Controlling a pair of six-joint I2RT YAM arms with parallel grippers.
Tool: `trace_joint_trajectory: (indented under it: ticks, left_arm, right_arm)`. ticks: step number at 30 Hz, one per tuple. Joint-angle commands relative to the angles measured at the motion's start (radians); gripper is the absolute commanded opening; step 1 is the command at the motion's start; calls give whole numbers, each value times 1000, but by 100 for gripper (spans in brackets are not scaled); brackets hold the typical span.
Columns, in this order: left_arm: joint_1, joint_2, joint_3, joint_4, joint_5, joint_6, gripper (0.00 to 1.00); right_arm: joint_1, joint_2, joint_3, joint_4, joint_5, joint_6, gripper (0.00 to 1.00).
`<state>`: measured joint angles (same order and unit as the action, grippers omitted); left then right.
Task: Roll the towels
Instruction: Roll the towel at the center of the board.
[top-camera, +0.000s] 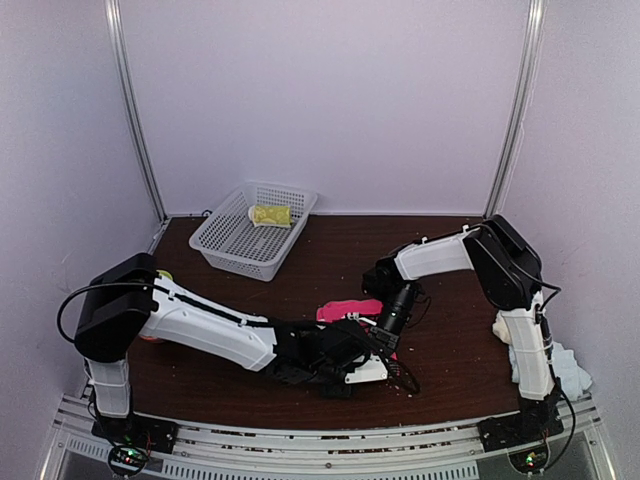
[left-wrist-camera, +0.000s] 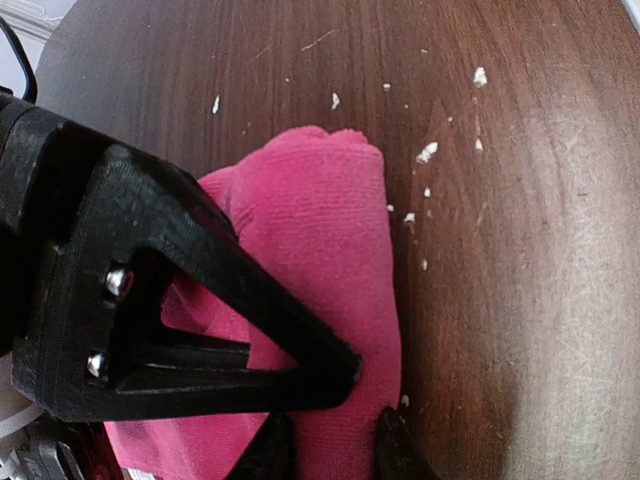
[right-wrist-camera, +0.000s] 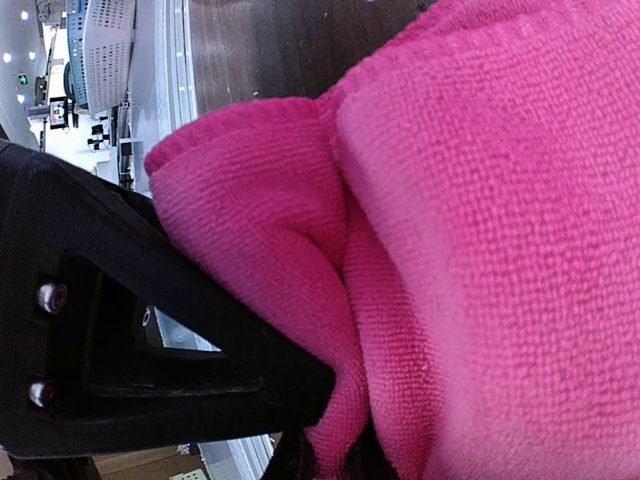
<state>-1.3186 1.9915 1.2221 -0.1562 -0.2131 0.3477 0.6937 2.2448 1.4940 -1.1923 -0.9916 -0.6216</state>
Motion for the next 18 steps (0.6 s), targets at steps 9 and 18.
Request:
trace_joint_trajectory:
  ticks: [9,18]
  left_arm:
    - [5,97,-3,-18,-111,0,28]
    - [38,83,68,-144,128,-69,2]
  right_arm:
    - [1,-48,-21,4,128,-48,5]
    - [-101,-236,111,-152,93,-147,33]
